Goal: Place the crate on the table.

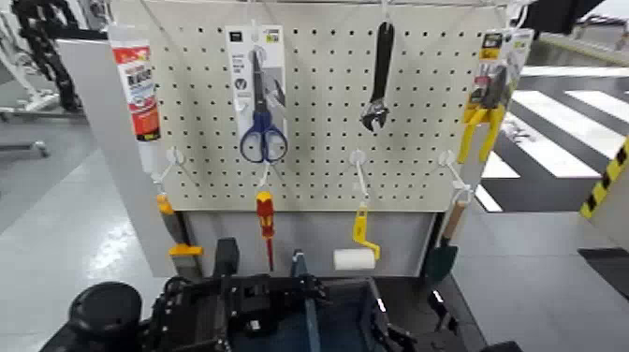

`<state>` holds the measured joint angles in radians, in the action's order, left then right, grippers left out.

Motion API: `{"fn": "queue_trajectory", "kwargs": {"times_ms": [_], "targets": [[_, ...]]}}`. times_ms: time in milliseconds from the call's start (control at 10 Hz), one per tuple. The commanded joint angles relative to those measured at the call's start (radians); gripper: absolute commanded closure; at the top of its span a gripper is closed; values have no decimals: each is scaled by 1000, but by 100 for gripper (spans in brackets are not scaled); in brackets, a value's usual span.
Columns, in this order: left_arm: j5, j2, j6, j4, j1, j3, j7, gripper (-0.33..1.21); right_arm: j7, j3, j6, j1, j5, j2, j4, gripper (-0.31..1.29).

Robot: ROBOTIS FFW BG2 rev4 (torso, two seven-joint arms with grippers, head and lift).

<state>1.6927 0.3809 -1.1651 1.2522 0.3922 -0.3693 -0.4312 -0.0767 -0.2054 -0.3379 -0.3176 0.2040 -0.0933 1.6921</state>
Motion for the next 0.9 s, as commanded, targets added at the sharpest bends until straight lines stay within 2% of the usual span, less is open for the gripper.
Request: {"fn": "queue_trajectory", "kwargs": {"times_ms": [100, 900], "targets": [[-11, -2, -4, -30, 20, -20, -17, 118, 0, -2, -4, 0, 2, 1, -2, 15], [-36, -2, -8, -115, 51, -40, -63, 118, 0, -6, -12, 5, 5, 3, -8, 15]]}}
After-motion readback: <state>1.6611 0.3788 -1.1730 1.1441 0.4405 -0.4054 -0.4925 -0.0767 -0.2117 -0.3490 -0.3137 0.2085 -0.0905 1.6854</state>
